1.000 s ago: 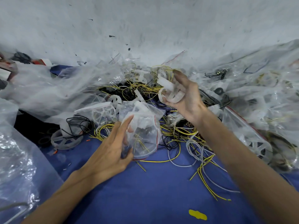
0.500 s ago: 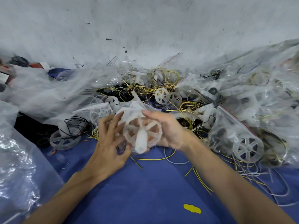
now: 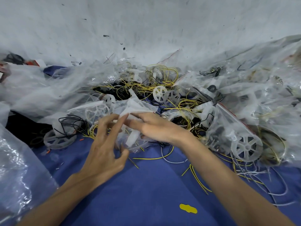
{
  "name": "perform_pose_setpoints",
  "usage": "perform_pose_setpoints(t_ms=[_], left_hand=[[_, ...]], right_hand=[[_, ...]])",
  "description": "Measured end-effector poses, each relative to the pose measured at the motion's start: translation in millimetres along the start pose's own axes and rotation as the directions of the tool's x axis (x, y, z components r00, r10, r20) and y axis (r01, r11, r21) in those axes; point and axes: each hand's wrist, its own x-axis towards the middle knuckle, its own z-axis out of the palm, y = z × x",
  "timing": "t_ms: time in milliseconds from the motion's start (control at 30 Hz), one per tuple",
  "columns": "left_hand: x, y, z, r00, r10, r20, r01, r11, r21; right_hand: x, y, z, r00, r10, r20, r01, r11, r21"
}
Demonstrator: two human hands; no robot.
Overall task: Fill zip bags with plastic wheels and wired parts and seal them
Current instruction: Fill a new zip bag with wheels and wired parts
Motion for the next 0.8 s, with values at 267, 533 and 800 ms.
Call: perform_pose_setpoints(t_ms=[267,533,800], left_hand=[[3,13,-2,0.995,0.065,-0.075,-0.060,0.996,0.067],[2,14,-3,0.988,0.071,-0.140,-0.063,0.996,0.059],[1,24,-2,0.972,0.203,-0.118,-0.190,0.975,0.113]], right_hand=[[9,3,8,0.996,-0.018,-0.083,0.017,1.000,-0.004],[3,2,16,0.989,-0.140,-0.043,0.130,0.974,-0.187],[-5,3,28,0.944,-0.163,-0.287,-0.035,0.816,-0.577]])
